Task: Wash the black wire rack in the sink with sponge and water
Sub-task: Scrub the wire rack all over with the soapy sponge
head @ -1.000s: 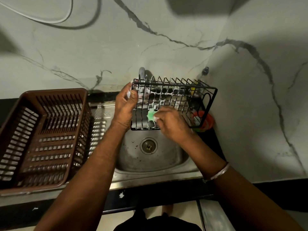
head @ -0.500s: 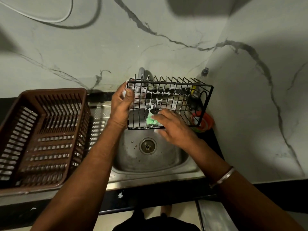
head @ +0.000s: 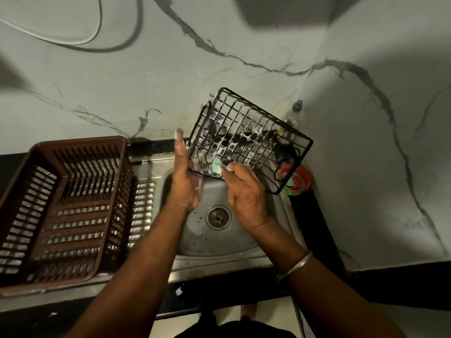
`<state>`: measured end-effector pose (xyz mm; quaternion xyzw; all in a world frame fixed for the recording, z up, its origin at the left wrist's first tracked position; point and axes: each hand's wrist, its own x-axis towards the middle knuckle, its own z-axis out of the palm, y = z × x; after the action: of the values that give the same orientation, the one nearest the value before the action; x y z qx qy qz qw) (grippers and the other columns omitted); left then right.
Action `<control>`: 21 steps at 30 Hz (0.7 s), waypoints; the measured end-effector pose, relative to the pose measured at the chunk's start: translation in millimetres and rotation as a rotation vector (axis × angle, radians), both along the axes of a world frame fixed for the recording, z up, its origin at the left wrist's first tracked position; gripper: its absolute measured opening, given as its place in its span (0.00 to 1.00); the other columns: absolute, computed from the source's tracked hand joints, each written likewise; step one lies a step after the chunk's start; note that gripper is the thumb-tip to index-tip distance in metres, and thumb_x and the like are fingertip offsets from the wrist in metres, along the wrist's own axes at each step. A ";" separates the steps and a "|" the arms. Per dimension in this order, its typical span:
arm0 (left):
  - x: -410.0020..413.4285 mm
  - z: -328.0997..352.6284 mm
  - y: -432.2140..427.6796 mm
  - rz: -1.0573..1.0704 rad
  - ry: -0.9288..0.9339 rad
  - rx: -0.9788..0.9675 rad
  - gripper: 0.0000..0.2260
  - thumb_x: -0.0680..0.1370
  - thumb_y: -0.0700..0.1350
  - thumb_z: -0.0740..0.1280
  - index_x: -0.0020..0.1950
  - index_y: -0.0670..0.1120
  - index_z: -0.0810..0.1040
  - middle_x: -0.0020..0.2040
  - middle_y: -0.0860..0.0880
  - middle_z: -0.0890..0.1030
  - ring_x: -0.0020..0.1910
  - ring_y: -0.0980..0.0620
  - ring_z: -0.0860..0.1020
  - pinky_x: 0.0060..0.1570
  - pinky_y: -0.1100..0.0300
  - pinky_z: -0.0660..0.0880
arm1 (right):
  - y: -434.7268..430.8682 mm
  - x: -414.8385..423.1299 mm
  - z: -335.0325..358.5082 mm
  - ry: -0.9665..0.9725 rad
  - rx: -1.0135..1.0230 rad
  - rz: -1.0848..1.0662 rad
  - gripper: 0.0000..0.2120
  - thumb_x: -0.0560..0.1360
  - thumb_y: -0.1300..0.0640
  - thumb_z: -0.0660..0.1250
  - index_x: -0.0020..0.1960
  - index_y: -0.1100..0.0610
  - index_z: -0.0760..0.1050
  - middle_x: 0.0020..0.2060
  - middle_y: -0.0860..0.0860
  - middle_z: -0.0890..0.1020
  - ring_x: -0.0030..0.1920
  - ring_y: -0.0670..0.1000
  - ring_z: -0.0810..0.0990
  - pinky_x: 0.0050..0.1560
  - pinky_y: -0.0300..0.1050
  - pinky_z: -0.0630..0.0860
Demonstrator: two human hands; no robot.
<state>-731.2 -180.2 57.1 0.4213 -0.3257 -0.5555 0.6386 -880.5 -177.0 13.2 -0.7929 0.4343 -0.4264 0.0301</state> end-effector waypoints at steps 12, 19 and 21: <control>-13.0 -6.5 -11.4 0.082 0.377 0.129 0.12 0.82 0.53 0.67 0.55 0.45 0.81 0.47 0.45 0.82 0.45 0.45 0.82 0.47 0.52 0.80 | -17.2 11.6 17.7 -0.061 0.341 0.205 0.19 0.76 0.62 0.76 0.66 0.62 0.81 0.55 0.53 0.78 0.56 0.52 0.79 0.58 0.48 0.79; -17.9 -13.8 -12.9 0.221 0.418 0.249 0.24 0.82 0.66 0.62 0.53 0.46 0.86 0.52 0.42 0.86 0.50 0.41 0.85 0.49 0.49 0.81 | -28.3 -3.2 30.8 -0.048 0.361 -0.025 0.12 0.77 0.69 0.70 0.58 0.61 0.85 0.50 0.52 0.83 0.49 0.47 0.80 0.52 0.46 0.82; -21.1 -12.7 -13.1 0.228 0.445 0.277 0.27 0.81 0.66 0.63 0.61 0.44 0.85 0.57 0.40 0.86 0.52 0.40 0.85 0.52 0.47 0.81 | -18.2 7.4 23.5 0.196 0.244 -0.129 0.10 0.76 0.64 0.70 0.56 0.58 0.85 0.50 0.53 0.85 0.50 0.52 0.80 0.52 0.49 0.81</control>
<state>-752.3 -193.3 44.4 0.4060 -0.0490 -0.5982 0.6892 -873.1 -195.2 36.8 -0.7915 0.5338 -0.2922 0.0559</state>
